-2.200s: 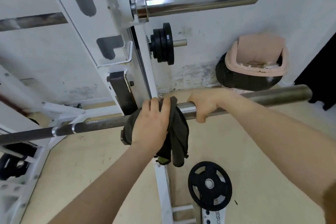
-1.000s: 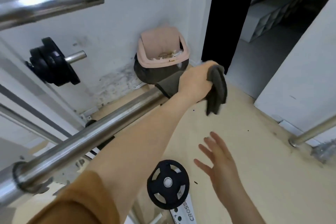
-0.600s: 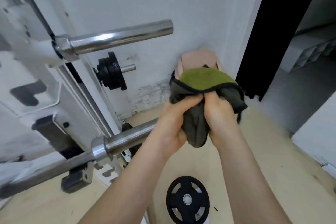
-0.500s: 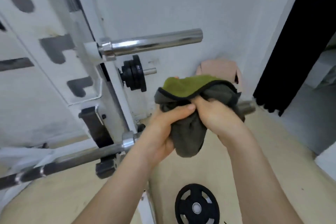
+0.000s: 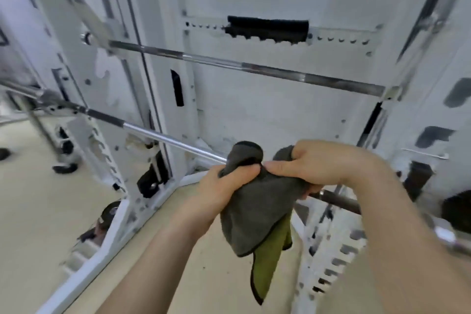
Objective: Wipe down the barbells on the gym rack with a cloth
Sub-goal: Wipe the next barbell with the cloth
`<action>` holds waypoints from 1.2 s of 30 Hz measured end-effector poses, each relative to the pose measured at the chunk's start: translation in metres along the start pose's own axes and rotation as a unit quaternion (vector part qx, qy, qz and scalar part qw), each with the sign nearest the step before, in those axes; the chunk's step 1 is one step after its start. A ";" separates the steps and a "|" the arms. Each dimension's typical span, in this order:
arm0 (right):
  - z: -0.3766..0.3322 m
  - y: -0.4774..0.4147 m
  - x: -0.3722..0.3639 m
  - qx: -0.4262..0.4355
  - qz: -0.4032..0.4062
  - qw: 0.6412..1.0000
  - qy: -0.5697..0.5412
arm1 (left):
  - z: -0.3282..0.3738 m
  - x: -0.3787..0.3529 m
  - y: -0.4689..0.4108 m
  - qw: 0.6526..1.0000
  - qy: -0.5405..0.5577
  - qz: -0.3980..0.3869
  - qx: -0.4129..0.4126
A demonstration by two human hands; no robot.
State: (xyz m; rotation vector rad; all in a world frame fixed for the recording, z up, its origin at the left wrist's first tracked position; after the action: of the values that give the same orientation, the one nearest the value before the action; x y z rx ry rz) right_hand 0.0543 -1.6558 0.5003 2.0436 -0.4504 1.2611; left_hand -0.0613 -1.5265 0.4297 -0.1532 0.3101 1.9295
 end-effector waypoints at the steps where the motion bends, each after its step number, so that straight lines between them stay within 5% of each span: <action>1: -0.021 -0.016 -0.003 0.016 0.034 0.999 0.017 | 0.002 0.026 0.007 1.000 0.007 -0.013 0.012; 4: -0.078 -0.054 -0.016 0.095 0.139 0.982 -0.088 | 0.006 0.093 0.026 1.000 0.024 -0.001 0.013; 7: -0.138 -0.088 -0.039 0.160 0.116 0.915 -0.352 | 0.003 0.153 0.041 0.994 0.061 0.093 -0.018; 10: -0.184 -0.123 -0.057 0.153 0.105 0.882 -0.432 | 0.004 0.205 0.053 0.962 0.152 0.212 -0.081; 13: -0.230 -0.156 -0.064 0.186 0.030 0.906 -0.379 | 0.005 0.261 0.064 0.925 0.129 0.345 -0.093; 16: -0.277 -0.191 -0.065 0.223 -0.048 0.960 -0.166 | 0.009 0.314 0.070 0.905 0.008 0.423 -0.054; 19: -0.325 -0.235 -0.064 0.258 -0.030 0.964 0.053 | 0.015 0.370 0.070 0.875 -0.142 0.464 -0.002; 21: -0.359 -0.270 -0.063 0.282 -0.007 0.955 0.095 | 0.020 0.407 0.065 0.849 -0.229 0.474 0.036; 24: -0.405 -0.332 -0.057 0.325 0.004 0.946 0.019 | 0.032 0.458 0.044 0.843 -0.249 0.475 0.039; 30: -0.477 -0.444 -0.048 0.304 -0.096 0.917 -0.240 | 0.080 0.558 -0.019 0.911 -0.130 0.390 0.036; 36: -0.522 -0.503 -0.033 0.357 -0.088 0.871 -0.326 | 0.149 0.629 -0.060 0.871 -0.218 0.440 -0.006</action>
State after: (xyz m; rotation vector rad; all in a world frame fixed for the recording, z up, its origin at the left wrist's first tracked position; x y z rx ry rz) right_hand 0.0070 -0.9341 0.4393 3.0715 -0.0619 0.6214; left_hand -0.2328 -0.9006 0.4049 0.5050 0.0465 2.7877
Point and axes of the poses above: each hand's wrist, its own y-axis away from the middle knuckle, its own x-axis out of the back of the hand, z = x × y, the point moved 2 cm from there along -y, towards the middle knuckle, and after that the axes turned 11 degrees about y, right-handed, at the moved point
